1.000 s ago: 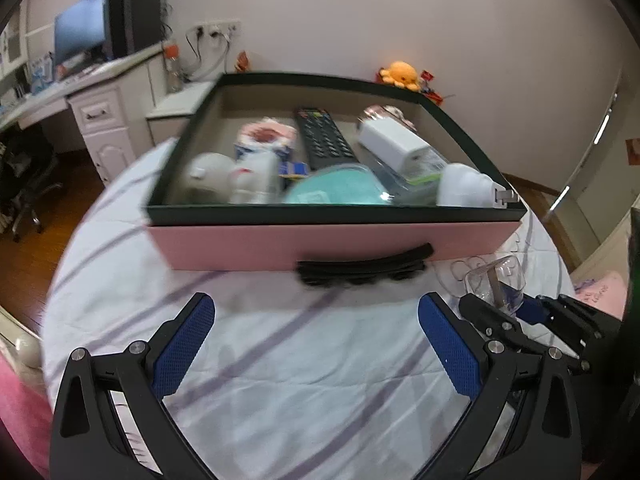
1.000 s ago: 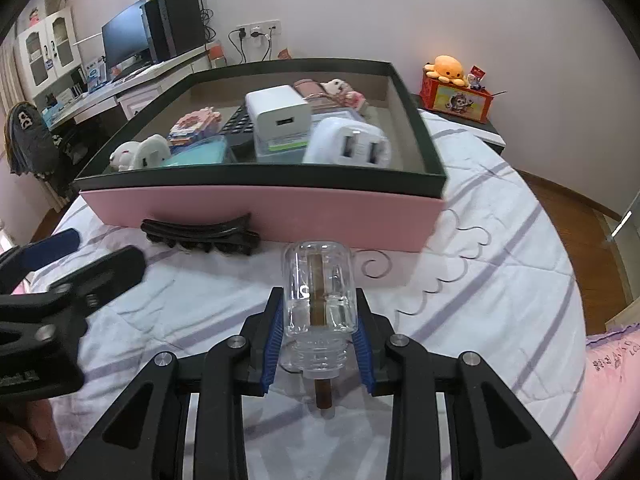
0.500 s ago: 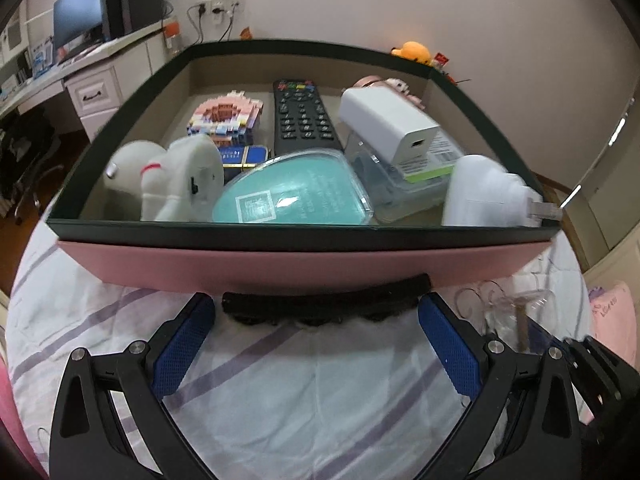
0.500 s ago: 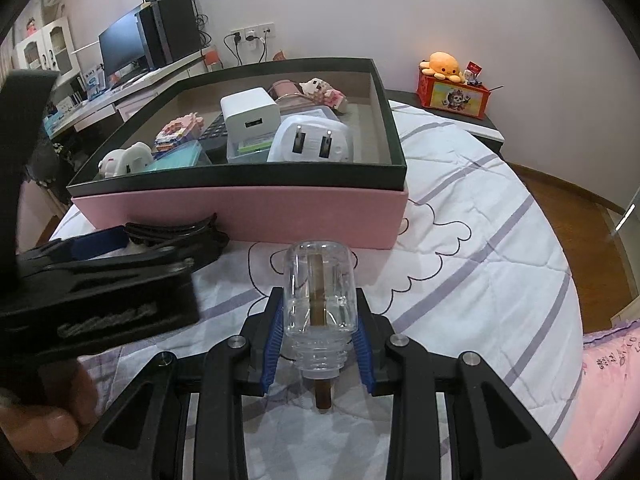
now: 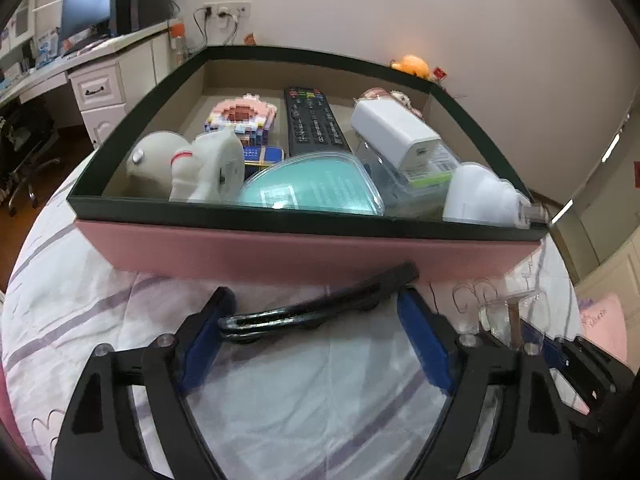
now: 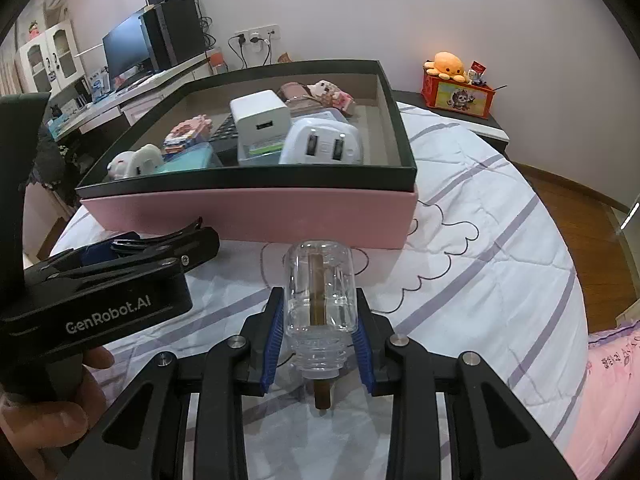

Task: Organize rigid objects
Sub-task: 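Grasp the black hair clip with the left tool while the right tool lifts the bottle, then carry the hair clip and bottle into the pink box and open both tools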

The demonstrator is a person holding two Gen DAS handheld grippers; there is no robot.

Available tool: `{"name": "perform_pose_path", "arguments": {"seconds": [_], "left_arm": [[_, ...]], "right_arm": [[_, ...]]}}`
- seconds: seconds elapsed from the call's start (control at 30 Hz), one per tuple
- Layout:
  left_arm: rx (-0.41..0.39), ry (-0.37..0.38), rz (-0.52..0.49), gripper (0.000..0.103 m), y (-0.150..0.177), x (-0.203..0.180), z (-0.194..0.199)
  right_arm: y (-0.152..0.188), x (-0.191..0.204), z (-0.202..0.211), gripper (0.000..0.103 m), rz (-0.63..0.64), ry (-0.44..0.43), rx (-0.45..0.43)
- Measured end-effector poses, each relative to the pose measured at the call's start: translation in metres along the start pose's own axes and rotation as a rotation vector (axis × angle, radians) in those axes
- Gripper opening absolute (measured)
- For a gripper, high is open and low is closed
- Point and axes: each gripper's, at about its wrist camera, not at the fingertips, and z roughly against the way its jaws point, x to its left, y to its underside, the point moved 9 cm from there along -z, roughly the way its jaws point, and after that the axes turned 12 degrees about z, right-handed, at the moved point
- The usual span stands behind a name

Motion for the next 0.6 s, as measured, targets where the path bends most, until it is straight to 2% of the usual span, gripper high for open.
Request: {"name": "perform_pose_path", "arguments": {"seconds": [0.27, 0.6], "left_arm": [[-0.010, 0.023, 0.024, 0.083, 0.000, 0.015, 0.019], [-0.110, 0.053, -0.008, 0.083, -0.018, 0.012, 0.080]], "right_arm": [[-0.003, 0.010, 0.017, 0.032, 0.009, 0.007, -0.019], [-0.027, 0.023, 0.055, 0.032, 0.045, 0.012, -0.093]]}}
